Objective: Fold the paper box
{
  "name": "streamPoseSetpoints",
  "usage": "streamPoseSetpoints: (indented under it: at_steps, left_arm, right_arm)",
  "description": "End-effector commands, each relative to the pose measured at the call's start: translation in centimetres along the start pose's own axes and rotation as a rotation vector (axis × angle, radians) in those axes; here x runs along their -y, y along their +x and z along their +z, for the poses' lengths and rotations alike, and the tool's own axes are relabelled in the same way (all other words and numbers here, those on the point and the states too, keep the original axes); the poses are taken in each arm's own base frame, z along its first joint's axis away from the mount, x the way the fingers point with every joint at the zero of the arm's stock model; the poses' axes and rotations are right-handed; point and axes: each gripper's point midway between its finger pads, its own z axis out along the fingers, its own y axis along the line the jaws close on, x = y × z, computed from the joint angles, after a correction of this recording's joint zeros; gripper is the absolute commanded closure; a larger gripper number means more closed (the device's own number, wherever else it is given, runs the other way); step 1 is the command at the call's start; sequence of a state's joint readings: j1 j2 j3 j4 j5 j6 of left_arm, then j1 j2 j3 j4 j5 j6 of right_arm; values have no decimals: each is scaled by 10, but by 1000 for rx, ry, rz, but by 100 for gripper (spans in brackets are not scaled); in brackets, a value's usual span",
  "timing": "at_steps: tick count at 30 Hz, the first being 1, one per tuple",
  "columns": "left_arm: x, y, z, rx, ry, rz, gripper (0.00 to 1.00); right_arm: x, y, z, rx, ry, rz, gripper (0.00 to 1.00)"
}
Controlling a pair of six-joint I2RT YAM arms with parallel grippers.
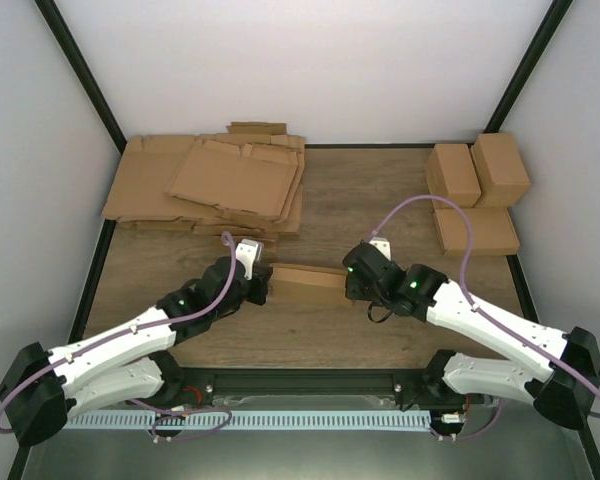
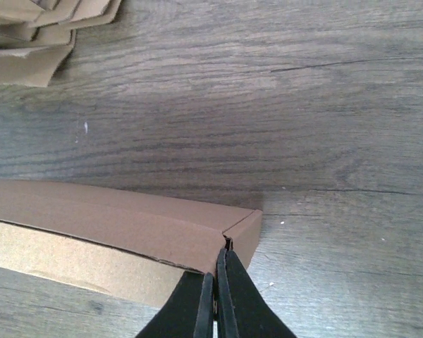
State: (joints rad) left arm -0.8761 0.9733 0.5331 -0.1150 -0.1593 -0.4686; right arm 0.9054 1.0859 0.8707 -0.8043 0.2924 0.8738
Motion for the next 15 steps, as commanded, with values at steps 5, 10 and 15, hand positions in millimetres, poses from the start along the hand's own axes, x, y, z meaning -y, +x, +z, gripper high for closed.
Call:
streamPoseSetpoints:
  at_steps: [5,10,15]
  left_arm:
    - [1,20,1,-33,16,9,96]
    - [0,14,-1,-22,-4,39,96]
    - [1,5,-4,-12,-23,70,96]
  right_arm:
    - [27,40,18,-94,45,-22,99]
    - [24,29,12,-65,50,-27,97]
    - [18,11,-6,-5,25,-14,93]
